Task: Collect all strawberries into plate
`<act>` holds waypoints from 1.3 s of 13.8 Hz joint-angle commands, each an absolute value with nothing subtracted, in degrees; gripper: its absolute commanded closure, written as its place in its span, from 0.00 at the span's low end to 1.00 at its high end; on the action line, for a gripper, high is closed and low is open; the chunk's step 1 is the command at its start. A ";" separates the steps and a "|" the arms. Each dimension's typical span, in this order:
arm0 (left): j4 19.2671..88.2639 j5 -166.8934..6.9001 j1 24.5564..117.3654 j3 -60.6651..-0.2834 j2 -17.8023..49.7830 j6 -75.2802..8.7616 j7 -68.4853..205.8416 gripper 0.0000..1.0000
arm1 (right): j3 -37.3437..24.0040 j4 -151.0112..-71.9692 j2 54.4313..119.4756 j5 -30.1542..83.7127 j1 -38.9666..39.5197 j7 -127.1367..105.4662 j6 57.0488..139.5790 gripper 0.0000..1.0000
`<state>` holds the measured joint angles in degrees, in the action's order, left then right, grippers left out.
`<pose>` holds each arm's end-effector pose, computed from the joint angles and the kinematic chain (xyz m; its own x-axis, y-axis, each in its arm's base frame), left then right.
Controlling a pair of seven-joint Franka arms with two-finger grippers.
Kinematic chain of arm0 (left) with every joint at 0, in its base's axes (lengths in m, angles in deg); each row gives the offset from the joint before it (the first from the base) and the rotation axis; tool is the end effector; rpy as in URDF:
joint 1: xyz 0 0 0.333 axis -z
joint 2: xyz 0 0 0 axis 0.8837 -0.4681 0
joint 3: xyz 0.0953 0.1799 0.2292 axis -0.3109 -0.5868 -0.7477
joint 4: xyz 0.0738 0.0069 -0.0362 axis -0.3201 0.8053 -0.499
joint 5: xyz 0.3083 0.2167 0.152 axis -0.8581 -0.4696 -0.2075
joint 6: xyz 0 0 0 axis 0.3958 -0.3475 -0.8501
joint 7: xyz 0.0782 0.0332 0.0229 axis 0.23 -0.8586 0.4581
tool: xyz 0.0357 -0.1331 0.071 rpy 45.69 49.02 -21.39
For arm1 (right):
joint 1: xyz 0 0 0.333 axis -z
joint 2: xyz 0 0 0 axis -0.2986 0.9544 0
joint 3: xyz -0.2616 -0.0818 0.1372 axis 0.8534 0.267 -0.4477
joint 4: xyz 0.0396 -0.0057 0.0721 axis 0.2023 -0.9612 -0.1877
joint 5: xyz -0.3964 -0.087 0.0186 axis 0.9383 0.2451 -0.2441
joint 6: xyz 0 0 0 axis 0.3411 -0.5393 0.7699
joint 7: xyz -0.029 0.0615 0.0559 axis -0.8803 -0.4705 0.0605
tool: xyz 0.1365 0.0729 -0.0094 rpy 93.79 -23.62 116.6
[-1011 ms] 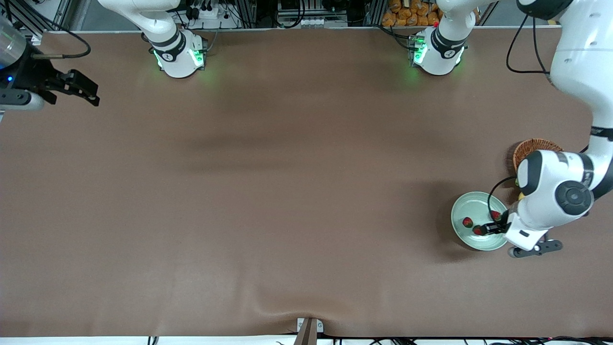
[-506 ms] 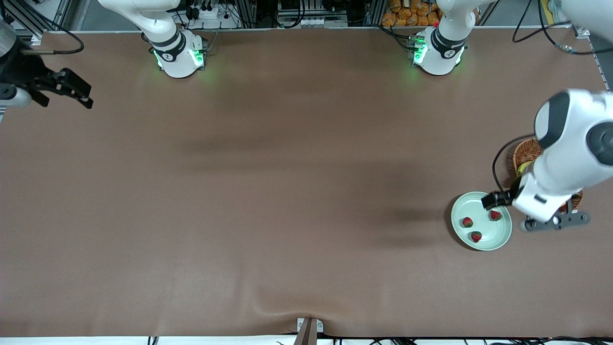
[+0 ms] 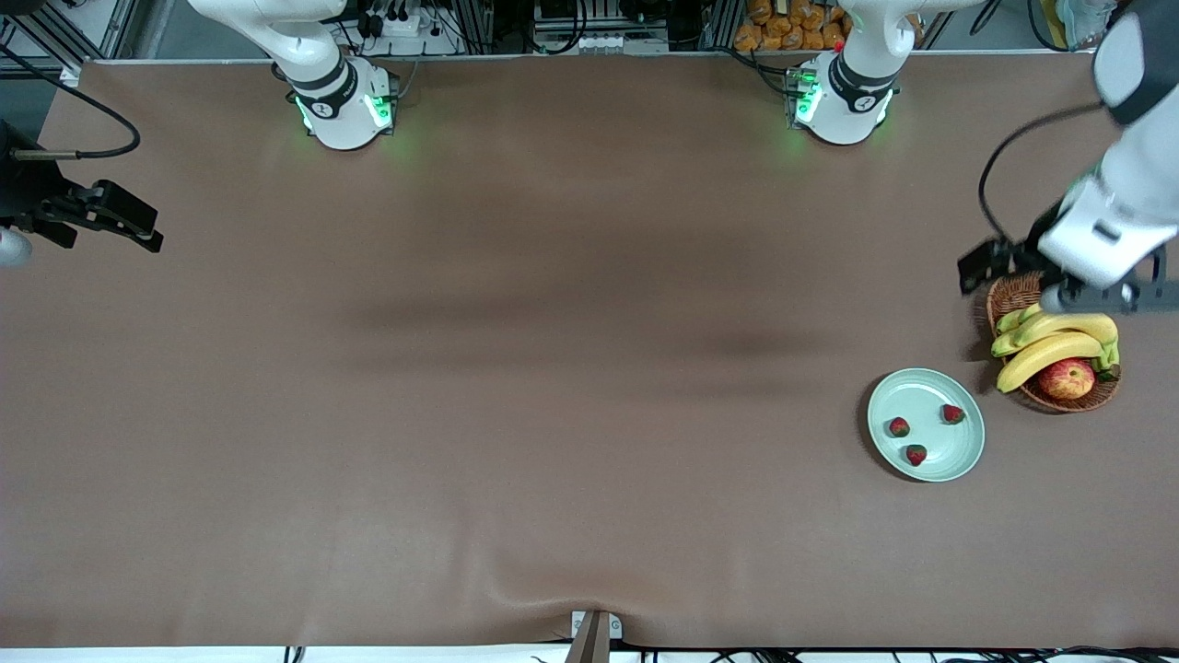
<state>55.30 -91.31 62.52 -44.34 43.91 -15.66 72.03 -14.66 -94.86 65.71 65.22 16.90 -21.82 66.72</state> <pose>0.5639 -0.0424 0.5093 0.9993 -0.0363 0.0113 -0.0358 -0.9985 -0.0425 0.5682 0.0253 0.6006 0.9985 -0.0541 -0.0091 -0.0538 -0.9982 0.0254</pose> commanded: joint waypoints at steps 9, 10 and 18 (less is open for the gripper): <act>42.84 -90.31 66.48 -47.13 42.94 -1.88 81.46 0.00 | -15.28 -92.63 66.30 64.86 17.90 -21.14 65.22 0.00; 41.69 -90.31 66.48 -47.13 41.97 -1.79 81.28 0.00 | -15.28 -92.62 66.30 65.46 17.64 -21.14 65.14 0.00; 41.76 -88.46 66.57 -47.04 39.85 -1.79 74.35 0.00 | -15.37 -92.45 66.30 65.47 17.46 -21.14 65.13 0.00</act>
<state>43.40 -89.66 66.04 -46.72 40.58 -3.41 76.87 -14.81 -94.05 65.70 65.22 16.90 -21.81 66.01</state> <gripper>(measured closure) 0.000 0.000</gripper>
